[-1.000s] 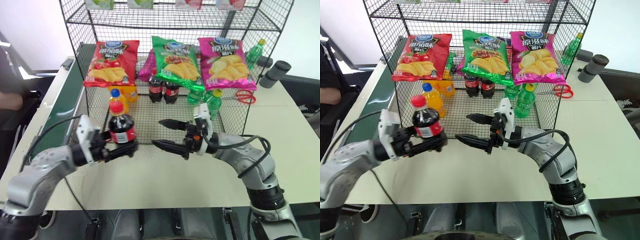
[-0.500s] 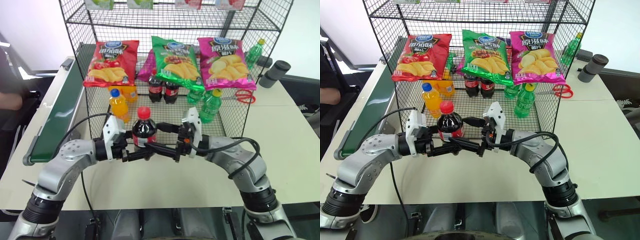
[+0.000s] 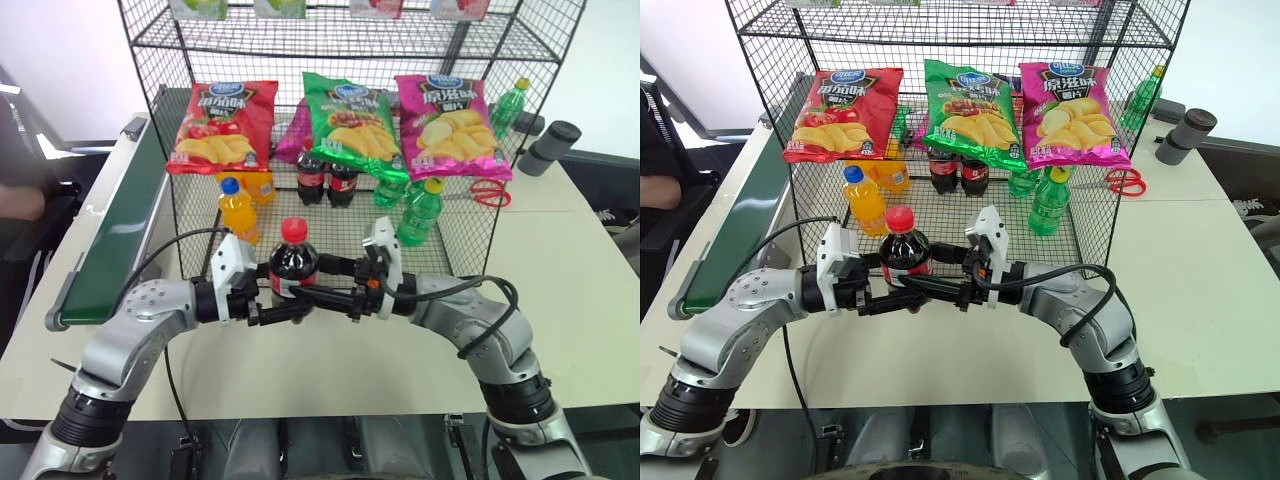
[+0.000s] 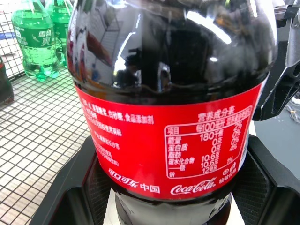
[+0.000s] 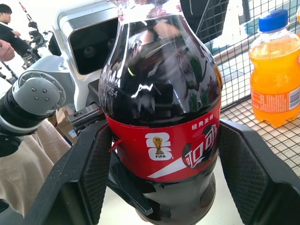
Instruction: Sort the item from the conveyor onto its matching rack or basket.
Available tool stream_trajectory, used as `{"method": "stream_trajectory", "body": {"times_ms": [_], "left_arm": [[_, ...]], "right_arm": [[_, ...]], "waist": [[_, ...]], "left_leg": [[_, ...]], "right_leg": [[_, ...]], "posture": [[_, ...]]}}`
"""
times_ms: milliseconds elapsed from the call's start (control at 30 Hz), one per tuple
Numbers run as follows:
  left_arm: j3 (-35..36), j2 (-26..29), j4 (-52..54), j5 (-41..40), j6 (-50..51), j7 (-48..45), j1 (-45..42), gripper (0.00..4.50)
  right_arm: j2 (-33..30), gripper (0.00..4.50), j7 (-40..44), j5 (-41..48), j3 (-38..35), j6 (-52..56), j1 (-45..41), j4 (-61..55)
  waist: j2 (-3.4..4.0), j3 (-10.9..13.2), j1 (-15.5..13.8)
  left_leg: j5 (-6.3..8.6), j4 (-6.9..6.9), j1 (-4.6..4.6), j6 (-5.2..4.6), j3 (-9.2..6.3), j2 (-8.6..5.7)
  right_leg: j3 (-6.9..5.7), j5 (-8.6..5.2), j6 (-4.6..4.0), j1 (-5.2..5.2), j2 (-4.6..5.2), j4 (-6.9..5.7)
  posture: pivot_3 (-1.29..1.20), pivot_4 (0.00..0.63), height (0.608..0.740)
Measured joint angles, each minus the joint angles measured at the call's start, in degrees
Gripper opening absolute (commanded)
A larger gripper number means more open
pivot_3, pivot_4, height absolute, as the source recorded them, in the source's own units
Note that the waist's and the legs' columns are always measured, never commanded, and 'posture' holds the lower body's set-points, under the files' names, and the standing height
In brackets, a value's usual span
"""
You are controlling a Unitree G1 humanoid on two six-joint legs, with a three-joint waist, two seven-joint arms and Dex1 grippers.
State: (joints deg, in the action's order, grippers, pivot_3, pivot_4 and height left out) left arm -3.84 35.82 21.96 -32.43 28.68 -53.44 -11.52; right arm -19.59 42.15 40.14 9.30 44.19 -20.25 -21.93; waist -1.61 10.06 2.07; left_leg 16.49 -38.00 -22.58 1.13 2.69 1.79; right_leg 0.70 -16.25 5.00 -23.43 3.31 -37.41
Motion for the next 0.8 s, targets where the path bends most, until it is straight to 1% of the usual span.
{"method": "stream_trajectory", "body": {"times_ms": [67, 100, 133, 167, 333, 500, 567, 633, 700, 800], "left_arm": [[0.0, -0.11, 0.0, -0.07, 0.67, -0.1, -0.17, 2.91], [0.04, -0.13, 0.0, -0.43, 1.49, -0.08, -0.38, 3.92], [0.09, -0.13, 0.01, -0.79, 2.29, -0.07, -0.65, 4.28], [0.09, -0.35, 0.19, -1.21, 2.49, -0.1, -1.11, 4.4], [0.45, 0.84, 0.46, -0.35, 1.79, -0.02, -1.04, 4.4], [4.74, 3.81, 0.59, -0.69, 2.35, 0.17, 3.59, 4.4], [6.53, 4.25, 0.7, -0.74, 2.21, 0.52, 6.05, 4.4], [9.62, 4.33, 0.64, -0.55, 1.16, 1.53, 9.18, 4.4], [11.53, 4.34, 0.6, -0.2, -0.1, 2.24, 10.41, 4.4], [13.84, 3.14, 0.57, 1.12, -3.09, 4.28, 11.36, 4.4]], "right_arm": [[0.05, 2.84, -0.03, 0.0, 0.0, 0.0, 0.01, 0.01], [0.08, 2.84, -0.05, 0.0, 0.0, 0.0, 0.01, 0.05], [0.1, 2.84, -0.12, -0.02, 0.04, 0.02, 0.02, 0.07], [0.21, 2.84, -0.21, -0.05, 0.27, 0.13, 0.04, 0.34], [1.45, 2.84, -1.08, -0.94, 0.44, -0.9, 0.14, 1.41], [3.4, 2.84, -3.66, -4.4, -0.57, -5.7, -0.12, 4.72], [3.75, 2.84, -5.06, -6.77, -1.58, -8.58, -0.45, 6.58], [4.23, 2.84, -6.34, -10.62, -2.04, -13.71, -0.59, 9.42], [4.43, 2.84, -7.11, -13.65, -2.31, -17.27, -0.59, 12.19], [6.54, 2.84, -8.92, -19.74, -1.96, -25.71, -0.57, 19.43]], "waist": [[0.0, 0.0, -0.02], [0.0, 0.0, -0.03], [0.0, 0.0, -0.04], [0.0, 0.0, -0.04], [-0.01, 0.0, 0.19], [0.0, 0.0, 0.25], [0.0, 0.0, 0.21], [-0.01, 0.0, 0.16], [0.0, 0.01, -0.02], [0.0, 0.0, 0.03]], "left_leg": [[0.0, 0.0, 0.0, 0.0, 0.0, 0.0], [0.0, -0.01, 0.0, 0.0, -0.01, 0.0], [0.0, -0.01, 0.0, 0.0, -0.01, 0.0], [0.0, -0.02, 0.0, 0.0, -0.01, 0.0], [0.0, -0.02, 0.01, 0.0, -0.01, 0.04], [0.0, -0.02, 0.03, 0.0, 0.0, 0.05], [0.0, -0.02, 0.03, 0.0, 0.01, 0.03], [0.0, -0.02, 0.03, 0.0, 0.01, 0.03], [0.0, -0.02, 0.03, 0.0, 0.01, 0.03], [0.0, -0.02, 0.05, 0.01, 0.02, 0.03]], "right_leg": [[0.0, 0.0, 0.0, 0.0, -0.01, -0.01], [0.0, 0.0, 0.0, 0.0, -0.01, -0.01], [0.0, 0.0, 0.0, 0.0, -0.02, -0.02], [0.0, 0.0, 0.0, 0.0, -0.03, -0.02], [0.02, 0.0, 0.0, -0.01, -0.08, -0.04], [0.03, 0.0, 0.0, -0.03, -0.08, -0.09], [0.04, 0.0, 0.0, -0.02, -0.04, -0.08], [0.04, -0.01, 0.0, -0.03, -0.04, -0.08], [0.03, 0.0, 0.0, -0.02, -0.03, -0.08], [0.04, 0.0, 0.0, 0.0, -0.02, -0.09]], "posture": [[0.0, 0.15, 0.74], [0.0, 0.15, 0.74], [0.0, 0.15, 0.74], [0.0, 0.15, 0.74], [0.0, 0.15, 0.74], [0.0, 0.15, 0.74], [0.0, 0.15, 0.74], [0.0, 0.15, 0.74], [0.0, 0.15, 0.74], [0.0, 0.15, 0.74]]}}
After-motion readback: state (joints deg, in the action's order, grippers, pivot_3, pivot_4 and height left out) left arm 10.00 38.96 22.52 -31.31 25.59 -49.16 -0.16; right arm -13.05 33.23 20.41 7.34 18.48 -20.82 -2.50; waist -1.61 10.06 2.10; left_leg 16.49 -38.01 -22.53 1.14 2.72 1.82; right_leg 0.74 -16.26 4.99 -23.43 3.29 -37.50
